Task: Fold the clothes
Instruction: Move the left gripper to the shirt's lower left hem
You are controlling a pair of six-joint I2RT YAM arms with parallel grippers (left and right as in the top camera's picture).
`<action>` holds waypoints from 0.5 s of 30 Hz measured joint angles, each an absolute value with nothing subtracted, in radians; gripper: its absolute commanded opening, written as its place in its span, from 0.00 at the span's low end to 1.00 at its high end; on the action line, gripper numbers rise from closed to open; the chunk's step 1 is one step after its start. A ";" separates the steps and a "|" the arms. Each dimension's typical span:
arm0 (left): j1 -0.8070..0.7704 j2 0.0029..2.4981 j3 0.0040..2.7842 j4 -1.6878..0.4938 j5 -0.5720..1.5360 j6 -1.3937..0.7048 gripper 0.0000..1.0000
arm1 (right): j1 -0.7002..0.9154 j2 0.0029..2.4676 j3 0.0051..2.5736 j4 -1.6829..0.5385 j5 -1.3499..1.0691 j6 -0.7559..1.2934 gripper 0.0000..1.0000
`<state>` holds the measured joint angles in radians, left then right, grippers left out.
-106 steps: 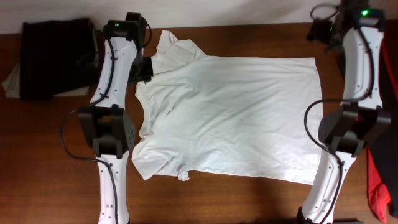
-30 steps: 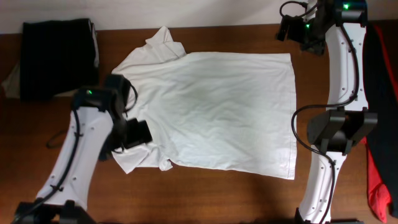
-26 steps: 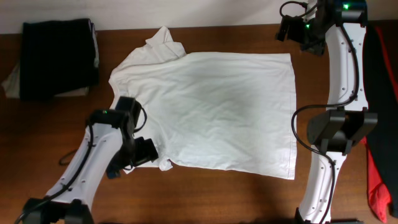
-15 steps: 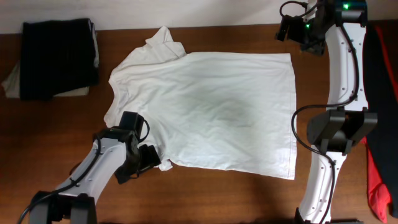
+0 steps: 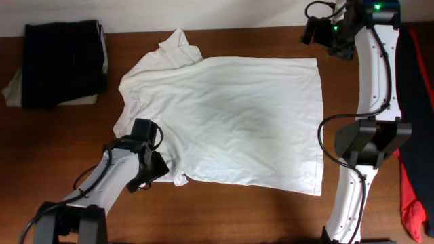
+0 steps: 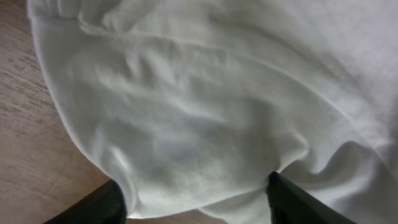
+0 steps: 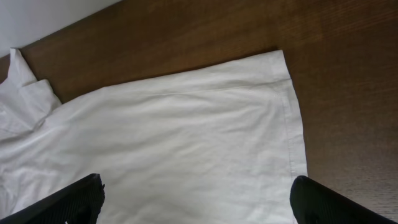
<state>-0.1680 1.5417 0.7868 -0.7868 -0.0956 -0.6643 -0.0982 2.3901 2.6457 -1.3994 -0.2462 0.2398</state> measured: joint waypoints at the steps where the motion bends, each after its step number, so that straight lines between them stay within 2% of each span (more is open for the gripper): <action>1: -0.168 1.551 0.787 -0.782 -0.096 -0.664 0.59 | -0.098 2.390 2.646 -1.399 -0.246 0.240 0.99; 3: -0.168 1.565 0.787 -0.780 -0.098 -0.667 0.47 | -0.098 2.390 2.646 -1.399 -0.246 0.240 0.99; 4: -0.168 1.573 0.787 -0.780 -0.099 -0.665 0.37 | -0.098 2.390 2.646 -1.399 -0.246 0.239 0.99; 5: -0.168 1.584 0.787 -0.777 -0.097 -0.665 0.17 | -0.098 2.390 2.646 -1.399 -0.246 0.239 0.99; 6: -0.168 1.585 0.787 -0.776 -0.097 -0.667 0.01 | -0.098 2.390 2.646 -1.399 -0.246 0.240 0.99; 12: -0.168 1.593 0.795 -0.795 -0.098 -0.667 0.01 | -0.098 2.390 2.646 -1.400 -0.246 0.240 0.99; 15: -0.168 1.602 0.857 -0.941 -0.097 -0.666 0.01 | -0.098 2.390 2.646 -1.420 -0.247 0.240 0.99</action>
